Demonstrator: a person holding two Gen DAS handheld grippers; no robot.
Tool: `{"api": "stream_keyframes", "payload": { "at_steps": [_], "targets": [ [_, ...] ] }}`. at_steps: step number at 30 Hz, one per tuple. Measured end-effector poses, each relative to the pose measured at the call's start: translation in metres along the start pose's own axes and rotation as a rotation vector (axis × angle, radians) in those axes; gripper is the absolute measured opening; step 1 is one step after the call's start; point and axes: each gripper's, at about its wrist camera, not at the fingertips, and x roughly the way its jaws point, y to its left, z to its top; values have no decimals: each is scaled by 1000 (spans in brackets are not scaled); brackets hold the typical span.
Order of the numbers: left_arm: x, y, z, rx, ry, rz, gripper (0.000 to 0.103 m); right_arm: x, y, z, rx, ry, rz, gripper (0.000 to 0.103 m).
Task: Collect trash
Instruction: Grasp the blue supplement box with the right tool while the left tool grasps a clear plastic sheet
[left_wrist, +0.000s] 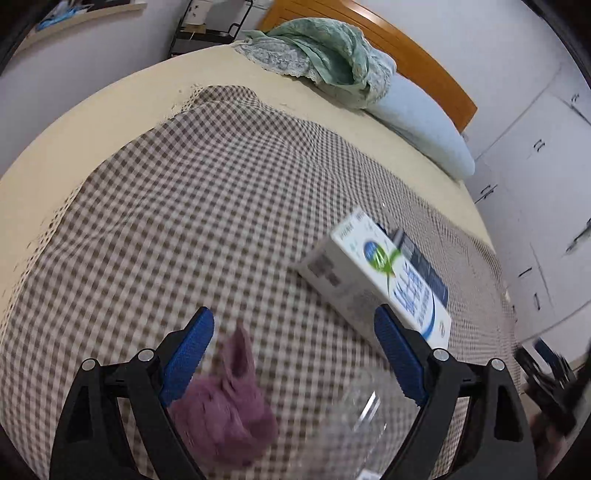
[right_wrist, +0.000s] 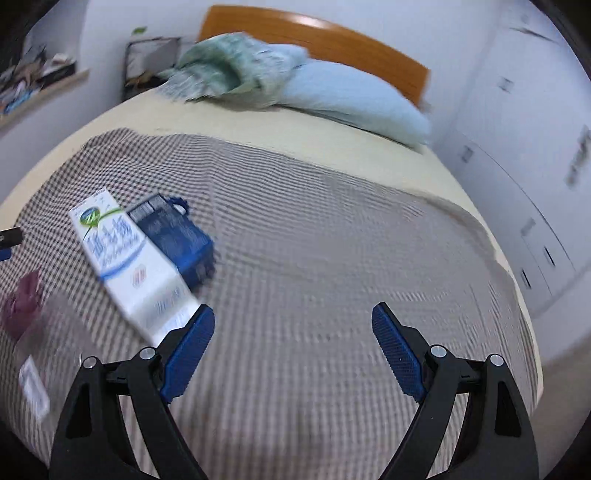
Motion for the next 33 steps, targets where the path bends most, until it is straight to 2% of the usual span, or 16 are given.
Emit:
{"api": "stream_keyframes", "payload": {
  "at_steps": [4, 7, 9, 11, 13, 14, 17, 20, 21, 23, 26, 28, 30, 33],
  "targets": [
    [15, 9, 5, -24, 28, 17, 86, 59, 31, 42, -119, 8, 10, 83],
    [22, 14, 5, -30, 48, 20, 86, 94, 54, 55, -216, 22, -2, 83],
    [24, 16, 5, -29, 53, 18, 86, 103, 75, 49, -297, 42, 66, 83],
    [26, 18, 6, -34, 56, 15, 86, 88, 92, 39, -323, -19, 138, 83],
    [25, 16, 3, -37, 57, 13, 86, 75, 105, 32, -325, -18, 240, 83],
    [25, 16, 2, -37, 60, 9, 86, 71, 112, 29, -350, -27, 250, 83],
    [26, 14, 0, -29, 68, 9, 86, 69, 132, 24, -485, -72, 165, 83],
    [31, 12, -4, -25, 77, 21, 86, 81, 118, 41, -449, -85, 122, 83],
    [32, 12, -5, -24, 78, 25, 86, 88, 113, 45, -451, -76, 131, 83],
    [34, 11, -6, -23, 80, 23, 86, 100, 101, 55, -425, -3, 235, 88],
    [37, 7, -6, -18, 88, 7, 86, 121, 83, 69, -350, 143, 432, 88],
    [38, 4, -6, -10, 90, 3, 86, 136, 81, 67, -304, 285, 598, 90],
    [39, 3, -7, -6, 92, 8, 86, 139, 94, 69, -310, 314, 645, 90],
    [42, 3, -8, -11, 99, 19, 86, 130, 112, 60, -406, 332, 664, 90]
  ]
}}
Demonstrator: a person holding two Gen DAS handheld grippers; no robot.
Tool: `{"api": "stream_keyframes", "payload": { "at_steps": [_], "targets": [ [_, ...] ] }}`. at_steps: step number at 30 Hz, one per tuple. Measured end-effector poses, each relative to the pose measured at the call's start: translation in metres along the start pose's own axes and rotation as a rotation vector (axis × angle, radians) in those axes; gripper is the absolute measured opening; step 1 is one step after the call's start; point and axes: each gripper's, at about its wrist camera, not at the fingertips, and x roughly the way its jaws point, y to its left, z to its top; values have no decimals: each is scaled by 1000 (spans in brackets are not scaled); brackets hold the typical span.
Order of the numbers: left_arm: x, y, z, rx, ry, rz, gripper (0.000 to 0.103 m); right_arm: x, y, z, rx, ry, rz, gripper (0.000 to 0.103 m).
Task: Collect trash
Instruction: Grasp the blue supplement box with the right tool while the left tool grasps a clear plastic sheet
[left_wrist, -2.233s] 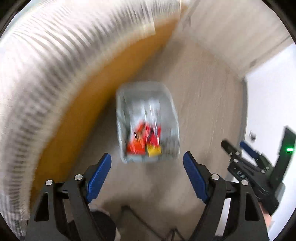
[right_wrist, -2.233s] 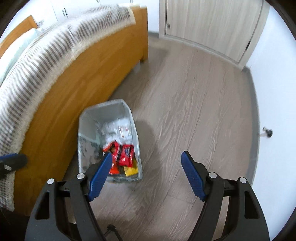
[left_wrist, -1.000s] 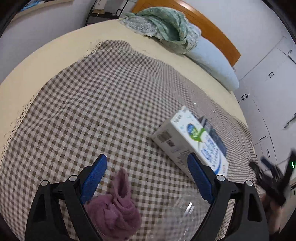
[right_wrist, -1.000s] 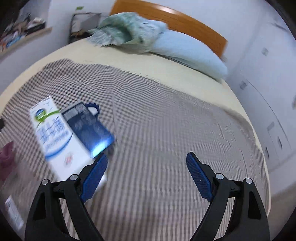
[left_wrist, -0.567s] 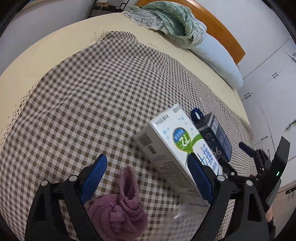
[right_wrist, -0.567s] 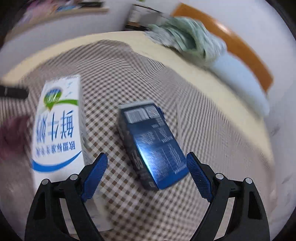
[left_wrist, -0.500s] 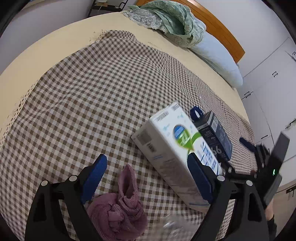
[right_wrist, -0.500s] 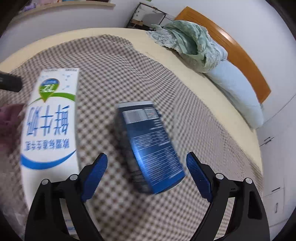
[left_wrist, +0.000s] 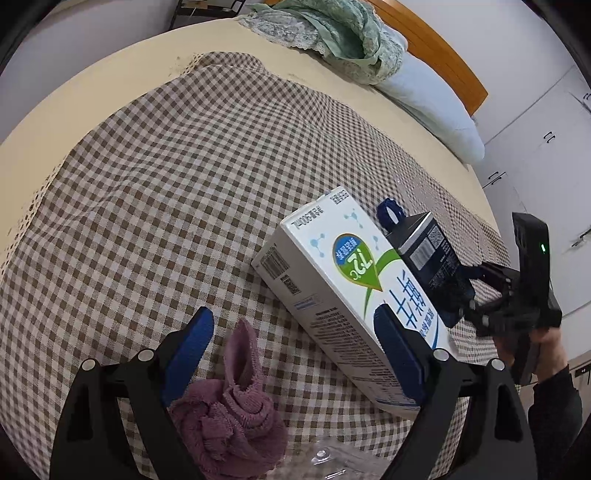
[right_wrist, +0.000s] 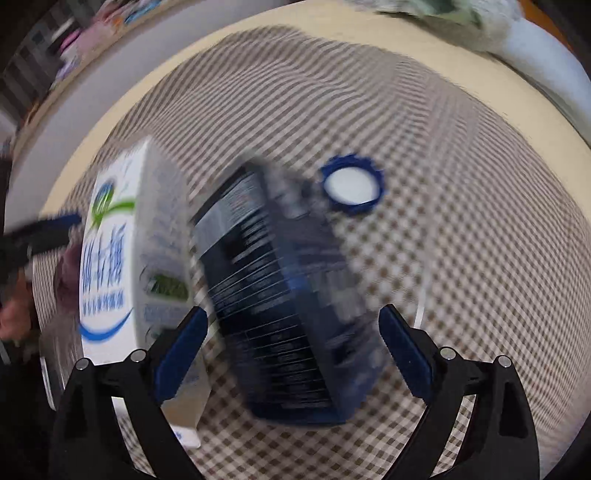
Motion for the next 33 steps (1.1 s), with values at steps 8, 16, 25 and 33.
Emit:
{"api": "stream_keyframes", "payload": {
  "at_steps": [8, 16, 25, 33],
  "targets": [
    [4, -3, -2, 4, 6, 5, 86, -4, 45, -25, -65, -48, -161, 89],
    [4, -2, -1, 2, 4, 13, 86, -67, 32, -105, 223, -340, -226, 59],
    [-8, -26, -5, 56, -51, 47, 86, -103, -13, -254, 697, -315, -391, 59],
    [-20, -115, -7, 45, -47, -198, 77, -90, -6, -294, 791, -347, -569, 59]
  ]
}}
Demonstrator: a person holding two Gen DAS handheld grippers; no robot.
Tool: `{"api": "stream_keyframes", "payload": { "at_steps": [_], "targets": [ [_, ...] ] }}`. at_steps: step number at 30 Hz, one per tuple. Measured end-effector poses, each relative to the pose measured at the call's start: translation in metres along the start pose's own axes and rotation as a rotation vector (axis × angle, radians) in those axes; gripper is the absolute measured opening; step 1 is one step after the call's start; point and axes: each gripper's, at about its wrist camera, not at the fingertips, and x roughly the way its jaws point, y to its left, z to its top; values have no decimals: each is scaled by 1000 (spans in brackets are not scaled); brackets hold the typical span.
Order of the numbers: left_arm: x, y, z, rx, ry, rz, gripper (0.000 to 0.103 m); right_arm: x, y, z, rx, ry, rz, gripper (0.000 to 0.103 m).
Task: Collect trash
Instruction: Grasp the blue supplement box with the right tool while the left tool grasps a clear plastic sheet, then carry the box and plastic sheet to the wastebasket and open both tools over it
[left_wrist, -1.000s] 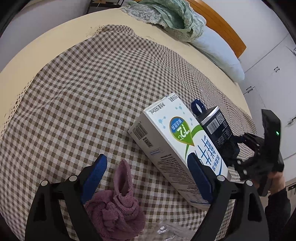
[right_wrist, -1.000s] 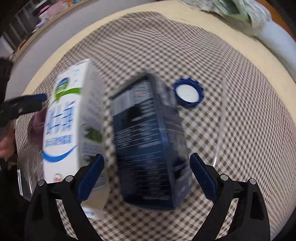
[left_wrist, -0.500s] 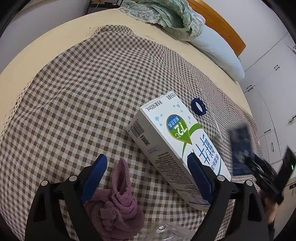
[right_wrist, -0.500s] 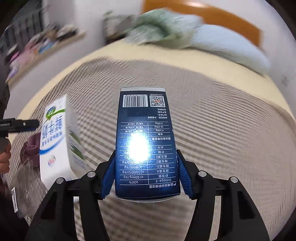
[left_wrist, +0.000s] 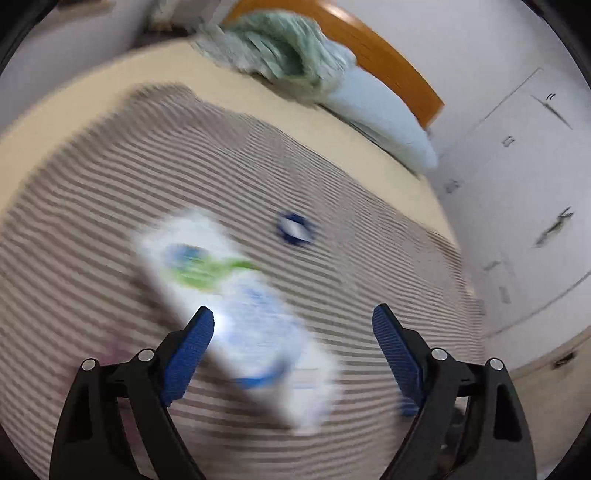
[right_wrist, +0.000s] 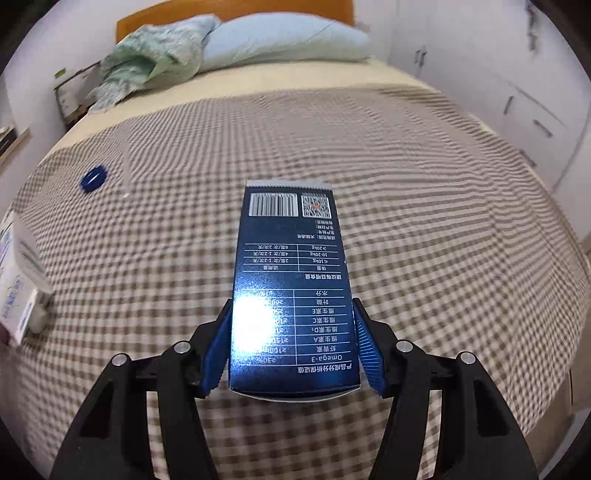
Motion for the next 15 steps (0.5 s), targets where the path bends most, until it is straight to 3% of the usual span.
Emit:
{"api": "stream_keyframes", "payload": {
  "at_steps": [2, 4, 6, 9, 11, 13, 14, 15],
  "targets": [
    [32, -44, 11, 28, 54, -37, 69, -5, -10, -3, 0, -37, -42, 59],
    [73, -77, 19, 76, 130, 2, 56, 0, -27, -2, 28, -51, -46, 59],
    [141, -104, 31, 112, 226, 105, 44, 8, -43, -3, 51, -60, -60, 59],
    [222, -108, 40, 101, 305, 288, 42, 20, -41, -10, 16, -94, -47, 59],
    [257, -105, 37, 105, 331, 363, 42, 20, -38, -15, -9, -126, -44, 59],
    [272, -113, 31, 176, 283, 416, 42, 24, -39, -18, -12, -142, -33, 58],
    [275, -117, 29, 208, 274, 435, 30, 26, -40, -21, -11, -150, -20, 58],
    [279, -121, 25, 238, 286, 448, 3, 30, -40, -25, -3, -146, -15, 58]
  ]
}}
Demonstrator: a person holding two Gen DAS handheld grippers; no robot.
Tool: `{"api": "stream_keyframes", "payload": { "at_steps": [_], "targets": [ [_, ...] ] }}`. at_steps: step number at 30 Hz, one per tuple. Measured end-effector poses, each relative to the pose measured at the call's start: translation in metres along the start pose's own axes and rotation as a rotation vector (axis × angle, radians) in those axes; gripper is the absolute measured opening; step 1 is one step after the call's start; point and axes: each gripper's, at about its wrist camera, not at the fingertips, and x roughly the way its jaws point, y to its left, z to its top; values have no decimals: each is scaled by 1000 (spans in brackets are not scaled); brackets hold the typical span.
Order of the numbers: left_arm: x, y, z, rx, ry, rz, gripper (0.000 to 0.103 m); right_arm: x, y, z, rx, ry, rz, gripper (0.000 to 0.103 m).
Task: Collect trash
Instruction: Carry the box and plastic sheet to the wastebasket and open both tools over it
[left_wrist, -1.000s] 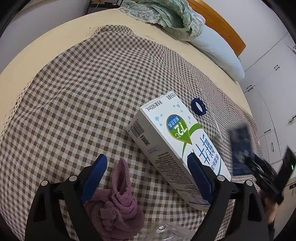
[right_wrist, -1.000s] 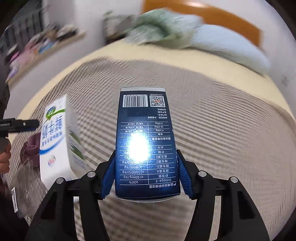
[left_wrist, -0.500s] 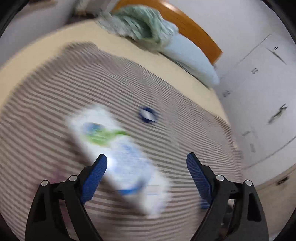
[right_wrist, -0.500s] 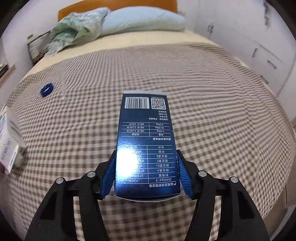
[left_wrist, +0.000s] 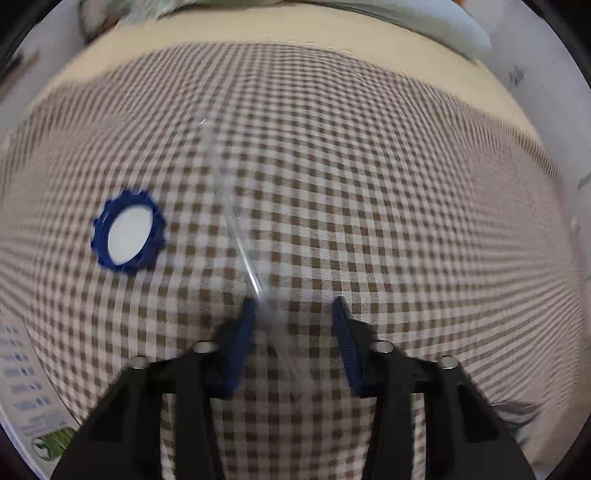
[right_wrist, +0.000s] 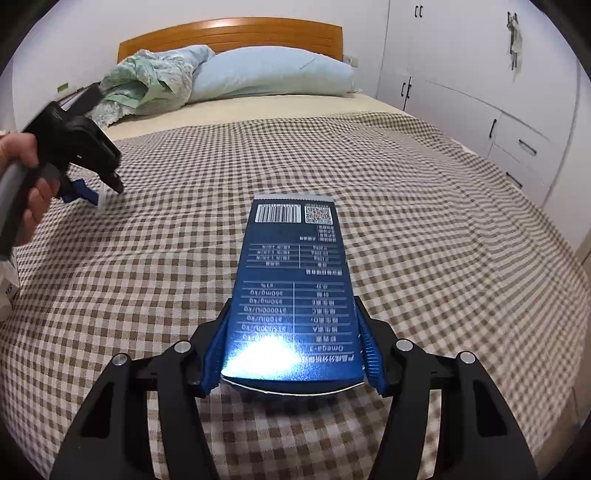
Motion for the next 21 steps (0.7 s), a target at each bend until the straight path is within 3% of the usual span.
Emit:
{"api": "stream_keyframes", "payload": {
  "at_steps": [2, 5, 8, 11, 17, 21],
  "targets": [
    [6, -4, -7, 11, 46, -32, 2, 9, -2, -5, 6, 12, 1, 58],
    [-6, -4, -20, 29, 29, -84, 2, 10, -11, -4, 52, 22, 31, 57],
    [-38, 4, -47, 34, 14, -197, 2, 2, -25, -2, 104, 33, 63, 57],
    [-91, 4, -90, 119, -58, -290, 2, -31, -39, -6, 147, 9, 87, 57],
    [-187, -21, -221, 284, -115, -494, 2, -128, -100, -53, 230, -38, 46, 57],
    [-198, -63, -312, 367, -24, -624, 2, -187, -158, -122, 301, 19, -90, 57]
  ]
}}
